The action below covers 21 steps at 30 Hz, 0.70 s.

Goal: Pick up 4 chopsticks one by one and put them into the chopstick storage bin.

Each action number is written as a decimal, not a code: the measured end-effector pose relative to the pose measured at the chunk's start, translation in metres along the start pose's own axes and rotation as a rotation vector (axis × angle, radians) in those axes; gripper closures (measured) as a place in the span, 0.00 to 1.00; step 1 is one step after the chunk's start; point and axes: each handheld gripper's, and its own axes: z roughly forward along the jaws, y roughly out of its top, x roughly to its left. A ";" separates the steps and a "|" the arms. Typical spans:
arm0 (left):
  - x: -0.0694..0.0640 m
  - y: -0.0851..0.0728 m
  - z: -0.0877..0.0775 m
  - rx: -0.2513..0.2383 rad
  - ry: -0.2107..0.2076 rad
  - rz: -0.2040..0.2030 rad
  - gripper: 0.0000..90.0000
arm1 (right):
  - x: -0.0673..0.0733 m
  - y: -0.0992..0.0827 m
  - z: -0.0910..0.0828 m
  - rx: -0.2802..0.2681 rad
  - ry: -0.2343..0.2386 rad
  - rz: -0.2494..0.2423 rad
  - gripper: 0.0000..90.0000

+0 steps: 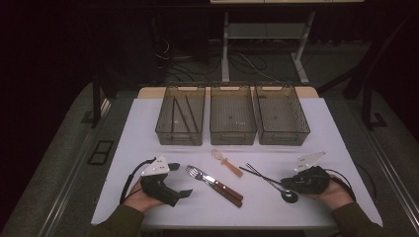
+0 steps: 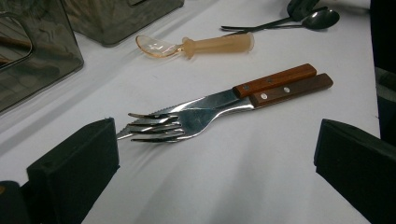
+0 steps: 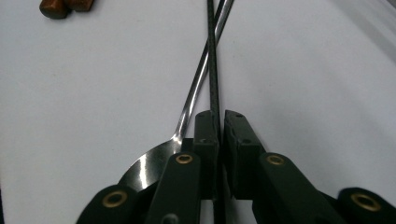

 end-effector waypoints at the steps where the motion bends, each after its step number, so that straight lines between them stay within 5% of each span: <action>1: 0.000 0.000 0.000 0.000 0.000 0.000 0.00 | 0.000 0.000 0.000 -0.001 -0.003 -0.006 0.94; 21: 0.000 0.000 0.000 0.000 -0.002 0.000 0.00 | -0.006 0.003 -0.004 -0.013 0.006 0.011 0.96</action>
